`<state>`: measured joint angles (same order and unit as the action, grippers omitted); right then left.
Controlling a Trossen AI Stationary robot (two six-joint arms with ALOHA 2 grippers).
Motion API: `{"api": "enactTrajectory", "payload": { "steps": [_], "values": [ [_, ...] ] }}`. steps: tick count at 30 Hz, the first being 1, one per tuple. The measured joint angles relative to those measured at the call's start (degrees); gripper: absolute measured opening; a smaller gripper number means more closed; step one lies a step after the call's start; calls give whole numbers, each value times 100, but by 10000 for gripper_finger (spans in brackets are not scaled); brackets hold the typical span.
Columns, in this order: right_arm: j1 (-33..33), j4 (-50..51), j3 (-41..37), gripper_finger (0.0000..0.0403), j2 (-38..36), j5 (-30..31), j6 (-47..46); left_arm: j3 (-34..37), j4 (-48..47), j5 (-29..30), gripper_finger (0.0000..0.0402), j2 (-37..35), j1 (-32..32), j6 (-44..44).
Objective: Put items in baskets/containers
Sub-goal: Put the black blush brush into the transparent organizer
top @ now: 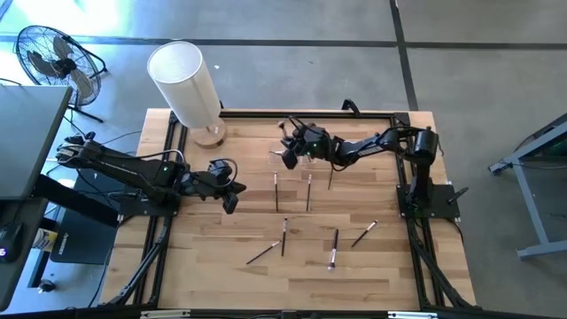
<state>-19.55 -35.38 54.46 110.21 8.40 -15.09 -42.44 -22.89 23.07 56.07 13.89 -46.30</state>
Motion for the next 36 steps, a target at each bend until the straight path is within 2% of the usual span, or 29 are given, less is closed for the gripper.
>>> {"api": "enactTrajectory", "payload": {
  "steps": [4, 12, 24, 36],
  "values": [
    [2, 16, 2, 60, 0, -95, 15, 0, 2, 0, 3, 0, 0, 0],
    [2, 44, 2, 41, 0, -215, 97, 0, 4, -32, 3, 0, 0, -10],
    [-10, 44, 2, 41, 0, 3, 438, 0, 6, -230, 3, 0, 0, -46],
    [-44, -864, 2, 40, 262, -173, 358, -2, 70, -308, 3, 0, 0, -66]
  ]
}}
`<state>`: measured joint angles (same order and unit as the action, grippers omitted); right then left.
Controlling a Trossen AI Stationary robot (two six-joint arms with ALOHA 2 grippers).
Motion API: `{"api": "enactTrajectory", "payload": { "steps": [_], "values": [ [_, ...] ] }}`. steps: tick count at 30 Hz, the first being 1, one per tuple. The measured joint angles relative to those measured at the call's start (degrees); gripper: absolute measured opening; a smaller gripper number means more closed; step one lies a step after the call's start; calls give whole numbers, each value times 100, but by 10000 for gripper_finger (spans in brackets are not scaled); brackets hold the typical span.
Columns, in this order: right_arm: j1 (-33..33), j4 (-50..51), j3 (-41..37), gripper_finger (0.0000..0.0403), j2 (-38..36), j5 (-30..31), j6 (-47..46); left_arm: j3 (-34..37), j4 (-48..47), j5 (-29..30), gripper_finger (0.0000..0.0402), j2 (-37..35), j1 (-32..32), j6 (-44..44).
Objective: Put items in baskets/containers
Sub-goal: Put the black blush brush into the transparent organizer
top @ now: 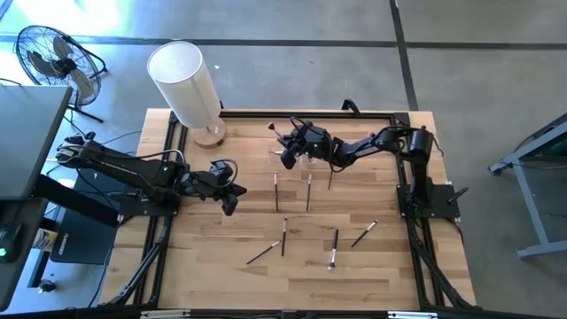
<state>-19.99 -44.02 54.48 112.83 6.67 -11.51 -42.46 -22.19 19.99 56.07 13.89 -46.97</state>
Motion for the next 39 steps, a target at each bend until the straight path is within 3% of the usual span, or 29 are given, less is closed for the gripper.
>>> {"api": "enactTrajectory", "payload": {
  "steps": [5, 9, 15, 22, 27, 29, 39],
  "values": [
    [62, -468, 0, 40, -152, -246, -3, 0, -5, 23, 3, 0, 0, 17],
    [197, -453, -2, 40, -734, -403, 129, 0, 1, 378, 3, 2, -2, 53],
    [529, 533, 0, 40, -2073, -577, 436, -2, 696, 1243, 8, 66, -5, 413],
    [1139, 1935, 0, 40, -3270, -772, 407, -2, 2650, 1272, 92, 61, -7, 1994],
    [1761, 1876, 0, 40, -3386, -815, 423, -5, 3979, 1226, 164, 217, -7, 3273],
    [1961, 1737, 0, 40, -3336, -718, 539, -7, 4536, 947, 181, 322, -5, 3759],
    [2305, 884, 0, 40, -3193, -488, 854, -96, 6286, 748, 193, 1065, -4, 4667]
  ]
}}
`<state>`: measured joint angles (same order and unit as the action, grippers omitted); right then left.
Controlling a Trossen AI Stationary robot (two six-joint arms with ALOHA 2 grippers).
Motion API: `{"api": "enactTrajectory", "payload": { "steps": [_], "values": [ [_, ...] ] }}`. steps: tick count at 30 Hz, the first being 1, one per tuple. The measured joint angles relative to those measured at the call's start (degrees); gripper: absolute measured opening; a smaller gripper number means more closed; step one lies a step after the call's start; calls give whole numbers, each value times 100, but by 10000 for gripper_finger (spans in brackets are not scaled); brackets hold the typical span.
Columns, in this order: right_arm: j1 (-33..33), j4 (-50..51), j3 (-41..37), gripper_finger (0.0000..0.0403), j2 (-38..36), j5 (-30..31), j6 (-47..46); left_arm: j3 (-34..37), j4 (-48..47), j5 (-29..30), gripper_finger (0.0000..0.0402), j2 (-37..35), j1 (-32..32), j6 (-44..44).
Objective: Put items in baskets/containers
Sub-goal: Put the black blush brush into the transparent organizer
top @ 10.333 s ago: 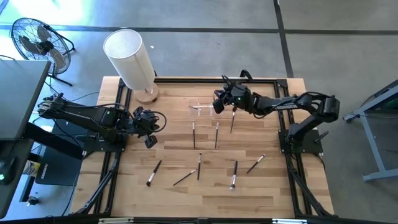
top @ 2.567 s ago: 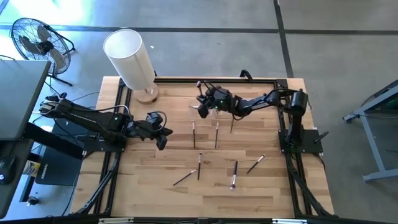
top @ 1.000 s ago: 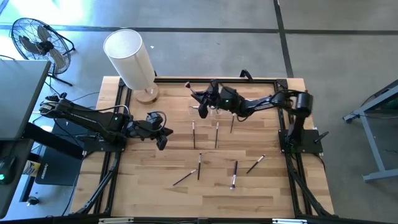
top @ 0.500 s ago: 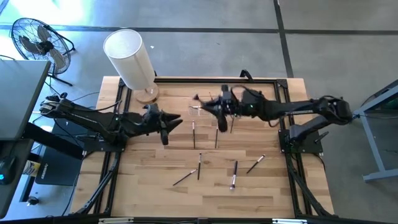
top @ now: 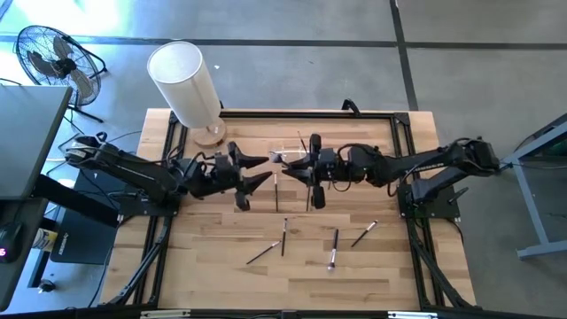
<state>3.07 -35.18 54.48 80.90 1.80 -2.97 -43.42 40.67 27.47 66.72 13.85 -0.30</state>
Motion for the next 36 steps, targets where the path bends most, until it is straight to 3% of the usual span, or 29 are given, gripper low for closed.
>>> {"api": "enactTrajectory", "payload": {
  "steps": [4, 9, 15, 20, 24, 30, 36],
  "values": [
    [0, 108, 0, 40, 2, 3, -32, -250, -13, -76, 193, 195, -86, 7],
    [0, 127, 0, 40, 2, -1, -83, -574, -3, -792, 193, 386, -352, -243],
    [0, 211, 0, 40, 2, 154, -91, -772, -50, -1174, 193, 664, -502, -426],
    [0, 306, 0, 44, 2, 167, -101, -830, -69, -897, 190, 662, -496, -465],
    [0, 446, 0, 43, 2, 170, -103, -833, -219, -770, 153, 662, -501, -470],
    [-4, 538, 0, 45, 2, 251, -102, -833, -504, -718, 32, 660, -499, -493],
    [-4, 719, 0, 47, 2, 352, -97, -833, -586, -557, 33, 662, -498, -609]
  ]
}}
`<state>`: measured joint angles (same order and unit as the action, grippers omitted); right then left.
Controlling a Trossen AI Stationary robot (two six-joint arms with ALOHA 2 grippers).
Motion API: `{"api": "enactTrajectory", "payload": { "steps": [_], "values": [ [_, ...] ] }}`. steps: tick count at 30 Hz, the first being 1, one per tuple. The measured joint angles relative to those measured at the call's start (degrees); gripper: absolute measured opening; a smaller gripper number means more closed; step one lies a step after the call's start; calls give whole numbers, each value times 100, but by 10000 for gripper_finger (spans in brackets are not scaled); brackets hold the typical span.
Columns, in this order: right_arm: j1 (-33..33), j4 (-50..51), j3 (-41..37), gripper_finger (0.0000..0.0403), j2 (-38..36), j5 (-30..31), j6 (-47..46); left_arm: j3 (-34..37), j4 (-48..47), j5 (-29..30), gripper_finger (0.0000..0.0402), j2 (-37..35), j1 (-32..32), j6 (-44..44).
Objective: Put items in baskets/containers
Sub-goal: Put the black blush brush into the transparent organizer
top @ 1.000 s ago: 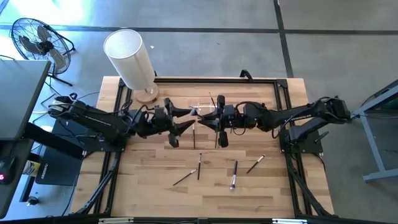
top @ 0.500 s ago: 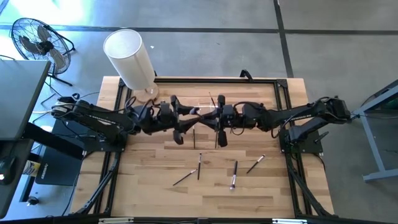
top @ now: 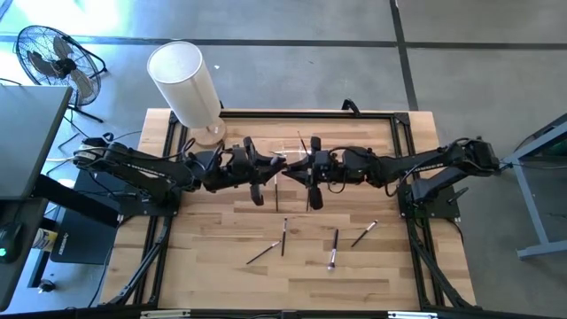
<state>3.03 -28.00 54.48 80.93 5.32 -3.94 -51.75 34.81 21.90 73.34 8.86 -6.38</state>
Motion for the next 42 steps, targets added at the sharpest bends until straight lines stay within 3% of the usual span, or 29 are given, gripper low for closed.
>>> {"api": "enactTrajectory", "payload": {
  "steps": [5, 18, 26, 37, 42],
  "values": [
    [0, 139, 0, 60, 2, 317, -92, 0, -173, 100, 33, 0, -2, -10],
    [-9, 1833, 288, 171, 2, 515, -119, 2, -1230, 90, 33, -2, -40, -581],
    [-13, 2915, 761, 176, 2, 576, -200, 2, -1657, -221, 33, -2, -247, -919],
    [-13, 2915, 774, 176, 2, 407, -359, 2, -1657, -516, 33, -2, -407, -998],
    [-39, 2910, 774, 176, 2, 289, -357, 2, -1654, -966, 33, -2, -526, -1064]
  ]
}}
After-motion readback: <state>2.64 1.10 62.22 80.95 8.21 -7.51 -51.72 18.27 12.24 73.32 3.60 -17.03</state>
